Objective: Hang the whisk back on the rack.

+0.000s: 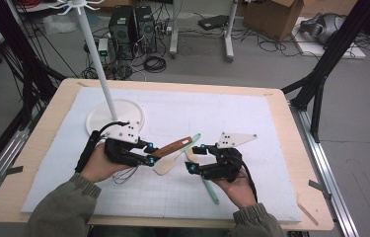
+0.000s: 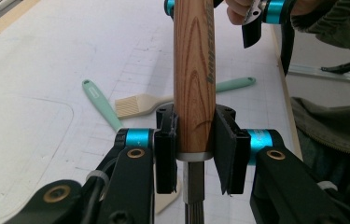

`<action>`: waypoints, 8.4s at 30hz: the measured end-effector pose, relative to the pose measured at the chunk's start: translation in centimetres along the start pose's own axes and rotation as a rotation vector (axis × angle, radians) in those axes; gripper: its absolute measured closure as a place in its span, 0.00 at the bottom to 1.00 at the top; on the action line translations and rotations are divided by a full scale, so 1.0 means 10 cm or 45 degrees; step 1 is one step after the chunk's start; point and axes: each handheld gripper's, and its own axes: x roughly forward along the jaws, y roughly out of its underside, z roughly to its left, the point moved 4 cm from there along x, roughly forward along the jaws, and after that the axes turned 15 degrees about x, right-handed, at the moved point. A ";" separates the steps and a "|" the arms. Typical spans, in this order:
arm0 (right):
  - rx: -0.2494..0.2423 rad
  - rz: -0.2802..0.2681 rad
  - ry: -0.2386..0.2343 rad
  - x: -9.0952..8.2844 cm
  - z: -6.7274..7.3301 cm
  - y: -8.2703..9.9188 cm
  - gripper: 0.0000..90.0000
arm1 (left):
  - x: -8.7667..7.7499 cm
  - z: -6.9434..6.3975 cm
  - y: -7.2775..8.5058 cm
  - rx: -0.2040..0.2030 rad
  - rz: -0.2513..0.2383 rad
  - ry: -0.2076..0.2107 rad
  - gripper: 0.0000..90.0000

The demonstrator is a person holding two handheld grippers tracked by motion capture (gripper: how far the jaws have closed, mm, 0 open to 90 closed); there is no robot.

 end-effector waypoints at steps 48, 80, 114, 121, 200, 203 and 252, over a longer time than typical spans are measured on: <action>0.163 -0.096 -0.265 0.38 0.14 -0.38 0.79 | 0.01 -0.04 0.04 -0.044 -0.070 -0.058 0.79; -0.047 -0.037 -0.410 0.45 0.42 -0.66 0.80 | -0.16 -0.03 -0.13 -0.152 -0.248 0.081 0.79; -0.103 -0.142 -0.200 0.09 0.38 -0.73 0.43 | -0.44 0.04 -0.15 -0.190 -0.300 -0.041 0.81; -0.071 -0.134 -0.113 -0.12 0.20 -0.53 0.40 | -0.65 0.10 -0.14 -0.189 -0.301 -0.116 0.81; 0.030 -0.148 0.175 -0.54 -0.39 0.13 0.29 | -2.02 1.45 -0.53 -0.297 -0.301 -0.484 0.81; 0.034 -0.146 0.170 -0.53 -0.39 0.13 0.29 | -2.03 1.48 -0.51 -0.309 -0.308 -0.485 0.81; 0.024 -0.174 0.165 -0.54 -0.36 0.12 0.29 | -2.11 1.44 -0.33 -0.337 -0.213 -0.660 0.56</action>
